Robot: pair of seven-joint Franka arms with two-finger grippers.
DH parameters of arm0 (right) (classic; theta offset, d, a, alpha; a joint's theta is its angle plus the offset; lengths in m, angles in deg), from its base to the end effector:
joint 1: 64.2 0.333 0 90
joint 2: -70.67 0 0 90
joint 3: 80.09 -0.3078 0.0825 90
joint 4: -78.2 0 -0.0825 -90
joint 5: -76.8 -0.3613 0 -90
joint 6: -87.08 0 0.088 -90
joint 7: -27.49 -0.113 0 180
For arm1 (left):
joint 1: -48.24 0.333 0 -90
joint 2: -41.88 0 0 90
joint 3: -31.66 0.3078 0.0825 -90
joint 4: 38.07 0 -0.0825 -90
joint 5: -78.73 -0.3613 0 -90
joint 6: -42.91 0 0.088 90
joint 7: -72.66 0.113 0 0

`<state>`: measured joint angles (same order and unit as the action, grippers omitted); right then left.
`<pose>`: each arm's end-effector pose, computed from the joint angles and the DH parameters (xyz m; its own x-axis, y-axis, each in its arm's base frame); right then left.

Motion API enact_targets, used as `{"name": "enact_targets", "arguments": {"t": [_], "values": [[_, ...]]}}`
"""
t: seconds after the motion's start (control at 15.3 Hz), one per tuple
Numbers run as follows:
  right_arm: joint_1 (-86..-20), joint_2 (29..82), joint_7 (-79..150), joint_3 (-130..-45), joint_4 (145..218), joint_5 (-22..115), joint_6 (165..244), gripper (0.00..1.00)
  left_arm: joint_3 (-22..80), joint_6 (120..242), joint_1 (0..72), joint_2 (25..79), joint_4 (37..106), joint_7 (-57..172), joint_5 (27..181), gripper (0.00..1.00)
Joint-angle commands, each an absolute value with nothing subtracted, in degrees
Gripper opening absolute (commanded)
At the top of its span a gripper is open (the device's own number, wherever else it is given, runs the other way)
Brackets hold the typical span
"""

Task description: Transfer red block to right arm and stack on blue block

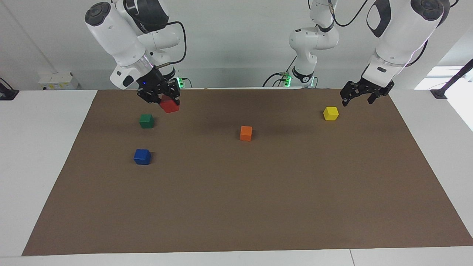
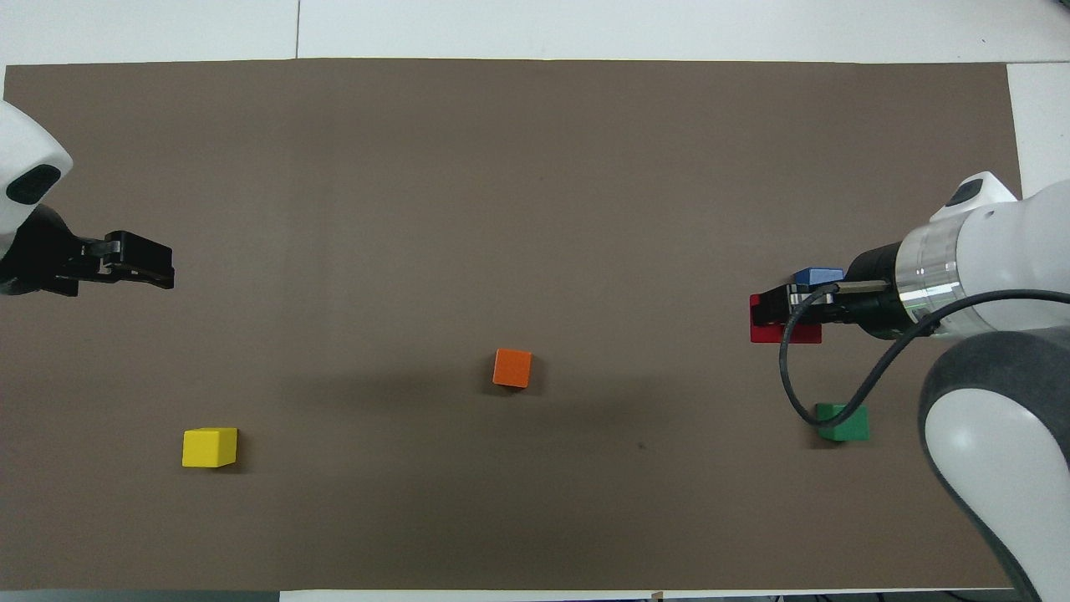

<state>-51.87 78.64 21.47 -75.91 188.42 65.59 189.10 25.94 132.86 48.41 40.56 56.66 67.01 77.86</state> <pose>0.4903 0.0865 0.5416 0.9996 -0.0005 -0.0296 -0.0063 -0.9802 -0.1979 0.5197 -0.0493 0.5853 0.9983 0.0021 -0.0585 0.0007 -0.9997 -0.0233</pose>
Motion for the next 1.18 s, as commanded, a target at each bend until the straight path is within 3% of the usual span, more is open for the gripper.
{"name": "enact_targets", "arguments": {"t": [0.0,0.2,0.85,1.11], "values": [[-55.1,78.9,21.9,-76.6,190.1,71.8,188.6,0.00,24.8,131.9,49.8,41.1,55.5,67.9,78.6,1.00],[-56.8,77.8,22.6,-76.6,193.9,74.0,190.0,0.00,24.9,131.9,50.0,41.1,55.5,67.7,78.6,1.00],[-61.6,69.4,26.8,-76.6,201.0,81.5,209.0,0.00,25.2,132.7,50.0,40.6,55.5,67.6,78.6,1.00],[-62.1,66.6,27.0,-76.6,201.2,81.5,212.8,0.00,25.3,132.8,49.7,39.9,55.0,67.7,78.6,1.00]]}}
